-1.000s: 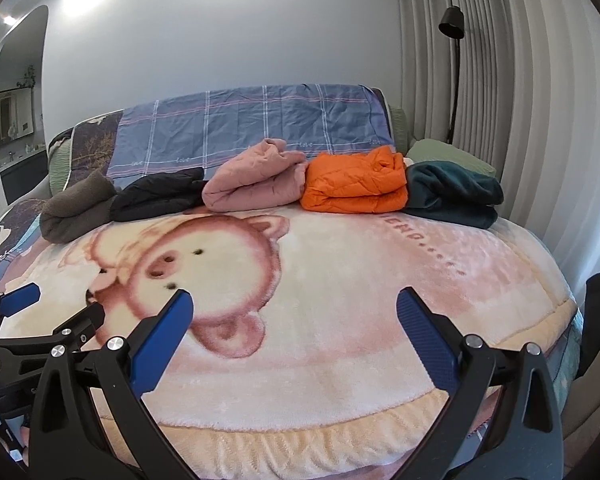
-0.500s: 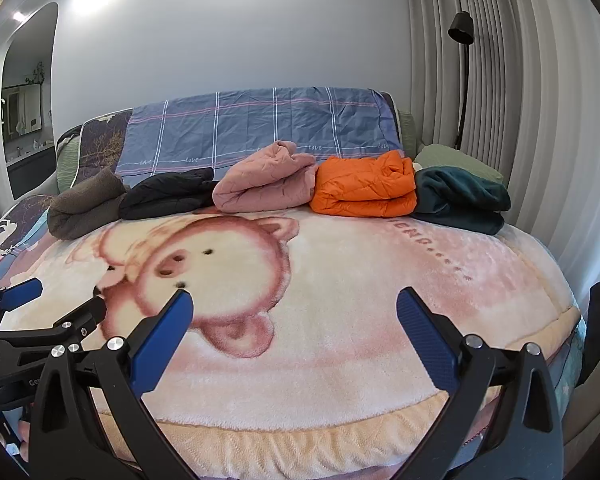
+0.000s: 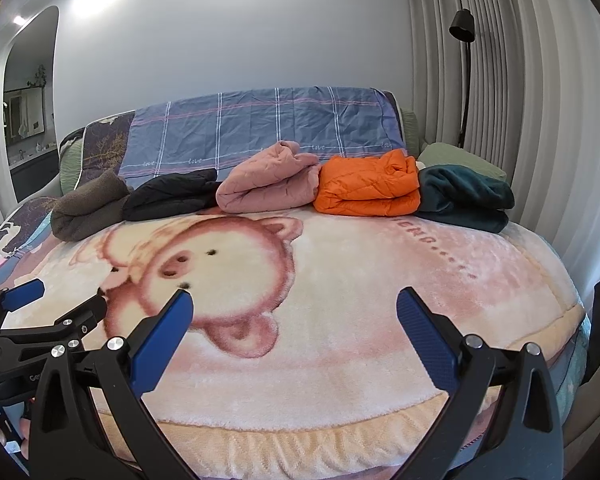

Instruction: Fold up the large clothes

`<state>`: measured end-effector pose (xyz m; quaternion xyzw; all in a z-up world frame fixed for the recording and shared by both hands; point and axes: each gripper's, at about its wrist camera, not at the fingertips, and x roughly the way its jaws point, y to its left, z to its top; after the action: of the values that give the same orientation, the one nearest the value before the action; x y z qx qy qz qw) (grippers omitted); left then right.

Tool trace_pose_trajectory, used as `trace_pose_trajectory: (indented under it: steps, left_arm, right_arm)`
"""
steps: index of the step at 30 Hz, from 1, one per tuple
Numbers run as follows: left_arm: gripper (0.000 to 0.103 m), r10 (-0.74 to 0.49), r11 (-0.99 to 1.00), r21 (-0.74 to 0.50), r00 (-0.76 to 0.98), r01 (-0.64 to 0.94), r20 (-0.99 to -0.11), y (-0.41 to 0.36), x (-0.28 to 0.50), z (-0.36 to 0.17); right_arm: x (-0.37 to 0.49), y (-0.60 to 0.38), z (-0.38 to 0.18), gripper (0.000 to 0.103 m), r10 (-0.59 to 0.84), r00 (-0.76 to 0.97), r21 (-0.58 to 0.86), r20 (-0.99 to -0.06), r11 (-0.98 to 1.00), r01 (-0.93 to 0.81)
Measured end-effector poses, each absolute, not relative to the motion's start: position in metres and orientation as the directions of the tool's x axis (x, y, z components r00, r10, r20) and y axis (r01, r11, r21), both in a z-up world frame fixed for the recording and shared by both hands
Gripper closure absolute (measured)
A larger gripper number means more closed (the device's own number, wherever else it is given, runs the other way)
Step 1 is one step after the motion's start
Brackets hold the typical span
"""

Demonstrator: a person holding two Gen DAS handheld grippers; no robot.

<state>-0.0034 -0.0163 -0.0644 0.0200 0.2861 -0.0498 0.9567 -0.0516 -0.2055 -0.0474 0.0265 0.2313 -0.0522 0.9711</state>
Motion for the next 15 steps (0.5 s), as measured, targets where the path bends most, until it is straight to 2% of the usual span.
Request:
trace_pose_trajectory:
  steps: [15]
  left_arm:
    - [0.002,-0.086,0.994,0.011,0.833,0.109,-0.547,-0.0156,-0.0040,-0.0632]
  right_arm:
    - [-0.0521,-0.2073,-0.0473,0.001,-0.081,0.894,0.041,-0.441,0.993,0.110]
